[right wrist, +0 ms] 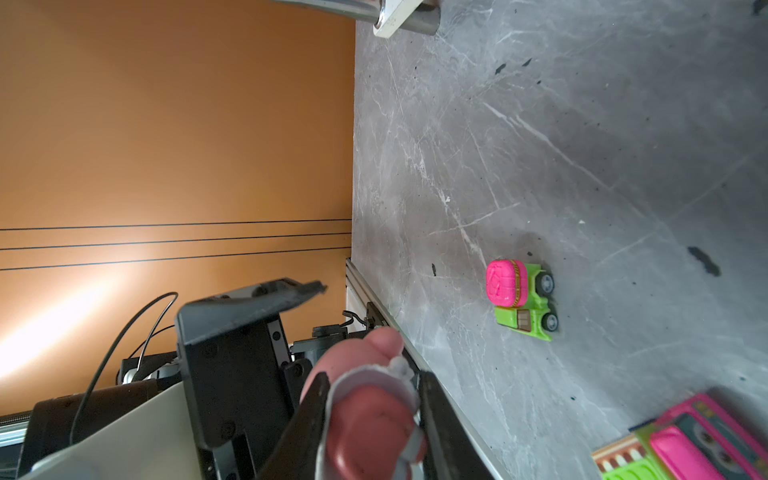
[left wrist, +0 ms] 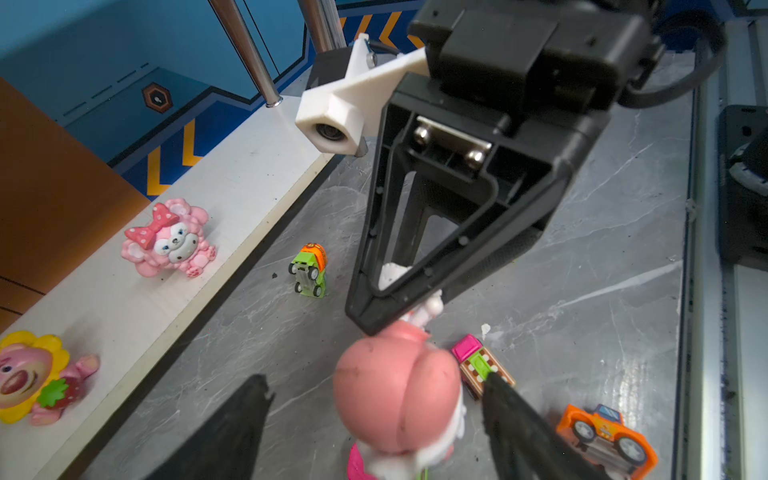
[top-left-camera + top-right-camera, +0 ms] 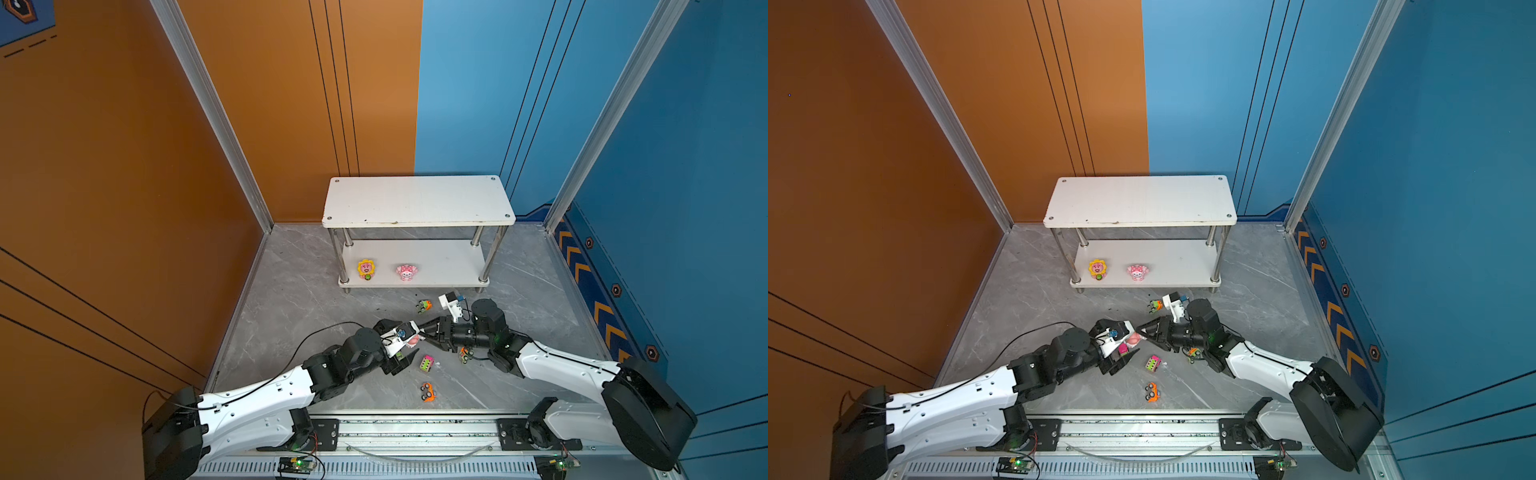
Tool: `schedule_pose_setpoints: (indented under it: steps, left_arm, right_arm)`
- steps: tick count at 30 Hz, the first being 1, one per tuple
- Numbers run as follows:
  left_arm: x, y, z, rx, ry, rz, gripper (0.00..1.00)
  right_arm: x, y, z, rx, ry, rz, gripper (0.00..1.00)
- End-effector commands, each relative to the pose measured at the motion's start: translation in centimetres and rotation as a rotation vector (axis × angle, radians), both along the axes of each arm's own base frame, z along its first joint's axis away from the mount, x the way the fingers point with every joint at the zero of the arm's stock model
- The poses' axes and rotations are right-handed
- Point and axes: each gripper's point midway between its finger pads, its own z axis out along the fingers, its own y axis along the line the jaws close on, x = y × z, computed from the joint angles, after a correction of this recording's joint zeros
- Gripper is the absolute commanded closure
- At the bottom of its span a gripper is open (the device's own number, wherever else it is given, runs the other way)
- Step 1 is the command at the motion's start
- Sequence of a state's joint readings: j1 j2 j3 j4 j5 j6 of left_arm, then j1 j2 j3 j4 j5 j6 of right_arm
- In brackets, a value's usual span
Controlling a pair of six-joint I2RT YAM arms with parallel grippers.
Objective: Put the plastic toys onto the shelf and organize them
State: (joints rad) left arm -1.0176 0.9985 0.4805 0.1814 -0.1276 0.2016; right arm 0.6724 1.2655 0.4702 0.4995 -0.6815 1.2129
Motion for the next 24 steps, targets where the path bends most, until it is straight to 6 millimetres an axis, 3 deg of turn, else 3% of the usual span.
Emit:
schedule_pose_setpoints:
  steps: [1, 3, 10, 12, 14, 15, 21, 24]
  left_arm:
    - [0.2, -1.2, 2.0, -0.026, -0.042, -0.027, 0.40]
    - [0.1, -1.5, 2.2, -0.032, -0.040, -0.036, 0.48]
    - [-0.2, -1.9, 1.9, -0.031, -0.008, -0.053, 0.58]
    - [-0.3, -1.8, 1.7, -0.029, -0.002, -0.055, 0.46]
    - [-0.4, -1.8, 1.5, -0.022, 0.005, -0.053, 0.11]
    - [-0.4, -1.7, 1.2, -0.012, 0.008, -0.052, 0.07]
    - [0.3, -0.9, -0.3, 0.045, -0.004, -0.007, 0.05]
    - [0.7, -0.8, -0.2, 0.042, -0.017, 0.005, 0.11]
  right_arm:
    - [-0.4, 0.6, 2.2, 0.050, -0.039, 0.024, 0.90]
    - [-0.5, 0.6, 2.3, 0.054, -0.040, 0.025, 0.90]
    - [-0.4, 0.6, 3.1, 0.071, -0.057, 0.023, 0.90]
    - [-0.4, 0.6, 3.2, 0.075, -0.057, 0.020, 0.90]
    - [-0.4, 0.6, 3.3, 0.078, -0.059, 0.021, 0.90]
    - [-0.4, 0.6, 3.3, 0.079, -0.057, 0.023, 0.90]
    - [-0.4, 0.5, 3.8, 0.082, -0.061, 0.021, 0.90]
    - [-0.6, 0.6, 3.9, 0.080, -0.059, 0.027, 0.90]
